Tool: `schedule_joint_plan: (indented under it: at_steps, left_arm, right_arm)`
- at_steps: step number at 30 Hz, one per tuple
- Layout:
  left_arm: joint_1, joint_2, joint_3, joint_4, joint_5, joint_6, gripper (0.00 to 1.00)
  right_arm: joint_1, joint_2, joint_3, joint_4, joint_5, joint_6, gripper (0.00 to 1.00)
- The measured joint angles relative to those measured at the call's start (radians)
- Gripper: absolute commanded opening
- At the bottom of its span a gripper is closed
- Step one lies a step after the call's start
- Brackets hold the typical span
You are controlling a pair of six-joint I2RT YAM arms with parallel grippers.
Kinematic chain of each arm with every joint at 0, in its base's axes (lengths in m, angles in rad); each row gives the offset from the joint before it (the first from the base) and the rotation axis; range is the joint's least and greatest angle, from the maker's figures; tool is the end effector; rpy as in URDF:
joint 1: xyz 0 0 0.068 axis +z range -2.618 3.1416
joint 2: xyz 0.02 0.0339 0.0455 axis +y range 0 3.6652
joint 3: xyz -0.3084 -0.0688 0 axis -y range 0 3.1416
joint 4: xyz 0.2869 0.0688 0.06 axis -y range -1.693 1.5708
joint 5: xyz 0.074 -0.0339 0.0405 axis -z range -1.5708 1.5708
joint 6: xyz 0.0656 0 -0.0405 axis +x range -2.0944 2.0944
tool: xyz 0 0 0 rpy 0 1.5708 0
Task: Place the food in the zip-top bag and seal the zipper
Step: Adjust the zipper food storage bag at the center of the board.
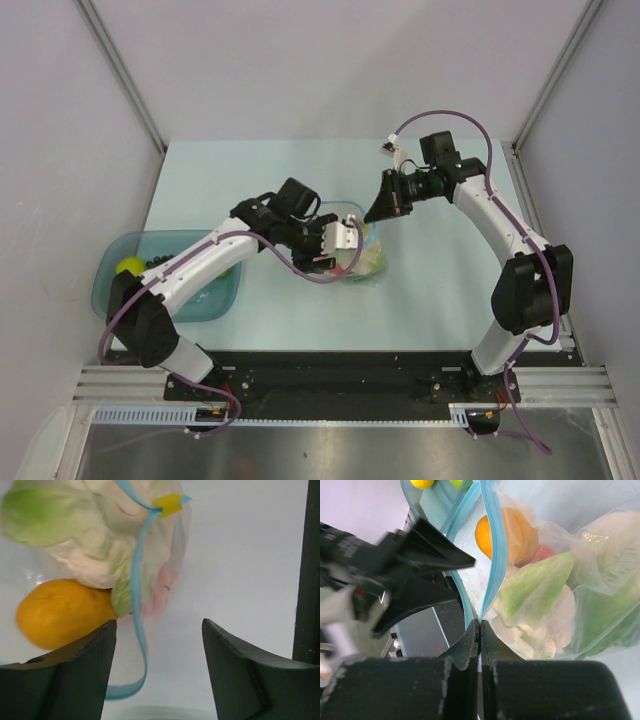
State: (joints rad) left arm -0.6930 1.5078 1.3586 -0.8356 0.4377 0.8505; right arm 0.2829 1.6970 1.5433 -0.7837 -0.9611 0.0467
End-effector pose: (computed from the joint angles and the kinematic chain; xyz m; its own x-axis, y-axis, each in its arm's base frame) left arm 0.2646 -0.2558 0.3268 0.1476 0.7623 -0.6302 0.9824 -0.0392 0.1827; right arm 0.3859 0.1682 0.3449 -0.8024 -0.2054 -0.5604 -0.5890 0.4245 0.6877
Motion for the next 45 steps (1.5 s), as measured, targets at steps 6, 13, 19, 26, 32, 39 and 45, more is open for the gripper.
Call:
schedule_joint_plan:
  at_steps: [6, 13, 19, 26, 32, 39, 45]
  left_arm:
    - [-0.072, 0.015, -0.087, 0.063, -0.098, 0.029, 0.17]
    - [-0.133, -0.012, -0.061, 0.136, -0.112, -0.050, 0.00]
    - [-0.131, -0.016, -0.048, 0.184, -0.109, -0.168, 0.00]
    - [-0.118, -0.007, -0.032, 0.234, -0.066, -0.305, 0.00]
    - [-0.116, 0.068, 0.066, 0.248, -0.016, -0.393, 0.00]
    - [-0.115, 0.106, 0.120, 0.247, 0.032, -0.425, 0.00]
    - [-0.129, 0.108, 0.126, 0.227, 0.057, -0.391, 0.00]
  right_arm:
    - [0.029, 0.014, 0.043, -0.045, 0.000, -0.062, 0.00]
    - [0.121, 0.089, 0.162, -0.080, 0.002, -0.133, 0.07]
    - [0.139, 0.113, 0.208, -0.084, 0.008, -0.172, 0.91]
    - [-0.059, -0.032, 0.057, -0.066, 0.058, -0.267, 0.92]
    - [-0.163, -0.404, -0.249, 0.027, 0.109, -0.386, 0.83]
    - [-0.043, -0.785, -0.650, 0.285, 0.176, -0.446, 0.73]
    - [0.012, -0.761, -0.762, 0.465, 0.228, -0.475, 0.66]
